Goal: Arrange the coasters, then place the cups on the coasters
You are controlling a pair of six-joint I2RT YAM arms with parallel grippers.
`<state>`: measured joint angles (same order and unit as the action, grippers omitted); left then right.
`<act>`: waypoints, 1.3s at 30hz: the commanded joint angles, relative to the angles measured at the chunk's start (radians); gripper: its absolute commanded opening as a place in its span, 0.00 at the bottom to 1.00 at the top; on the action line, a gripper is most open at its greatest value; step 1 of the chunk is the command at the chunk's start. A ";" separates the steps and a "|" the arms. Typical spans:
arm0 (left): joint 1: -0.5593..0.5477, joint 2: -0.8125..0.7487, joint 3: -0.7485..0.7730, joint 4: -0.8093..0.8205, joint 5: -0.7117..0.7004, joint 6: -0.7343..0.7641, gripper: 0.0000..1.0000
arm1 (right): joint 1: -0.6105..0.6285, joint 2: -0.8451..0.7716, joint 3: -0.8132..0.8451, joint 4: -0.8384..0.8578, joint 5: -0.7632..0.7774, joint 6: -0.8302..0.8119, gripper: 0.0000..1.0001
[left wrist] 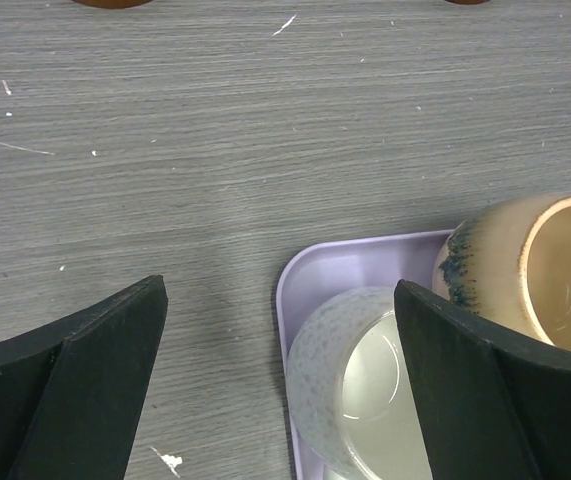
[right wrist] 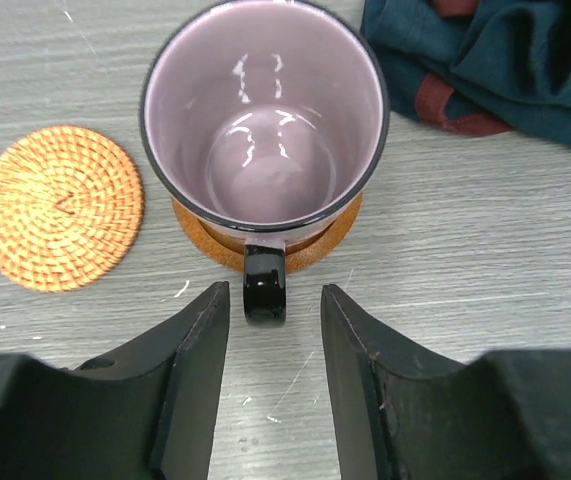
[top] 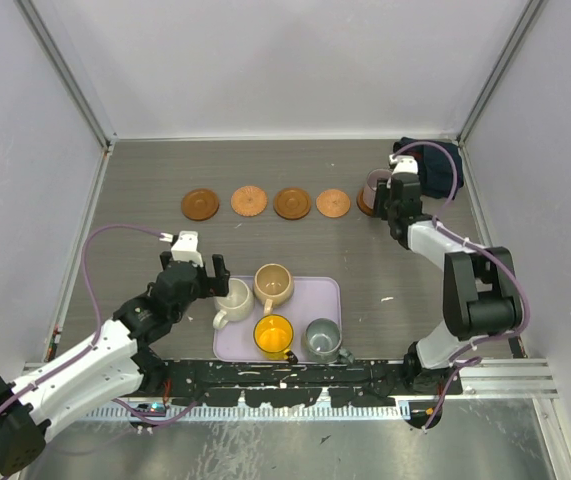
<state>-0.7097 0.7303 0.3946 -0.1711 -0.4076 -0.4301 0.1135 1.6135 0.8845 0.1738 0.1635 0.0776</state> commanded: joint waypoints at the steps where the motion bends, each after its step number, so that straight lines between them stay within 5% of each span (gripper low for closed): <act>1: -0.003 -0.017 0.026 0.016 -0.019 -0.003 0.97 | -0.004 -0.169 -0.019 0.016 0.004 0.047 0.48; 15: -0.003 0.027 0.049 0.018 0.002 0.029 0.97 | 0.090 -0.533 0.010 -0.655 -0.327 0.175 0.74; 23: -0.003 0.051 0.061 0.015 0.027 0.053 0.97 | 0.499 -0.599 0.024 -0.899 -0.123 0.250 0.74; 27: -0.002 0.051 0.070 0.013 0.040 0.056 0.97 | 0.568 -0.635 0.018 -0.950 -0.122 0.275 0.70; 32: -0.003 0.035 0.066 0.005 0.045 0.051 0.97 | 0.618 -0.672 0.031 -1.010 -0.120 0.303 0.52; 39: -0.002 0.036 0.070 -0.007 0.046 0.044 0.97 | 0.719 -0.694 0.007 -1.049 -0.166 0.315 0.62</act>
<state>-0.7097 0.7803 0.4221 -0.1928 -0.3664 -0.3935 0.7860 0.9394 0.8715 -0.8486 0.0193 0.3710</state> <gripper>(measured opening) 0.974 0.591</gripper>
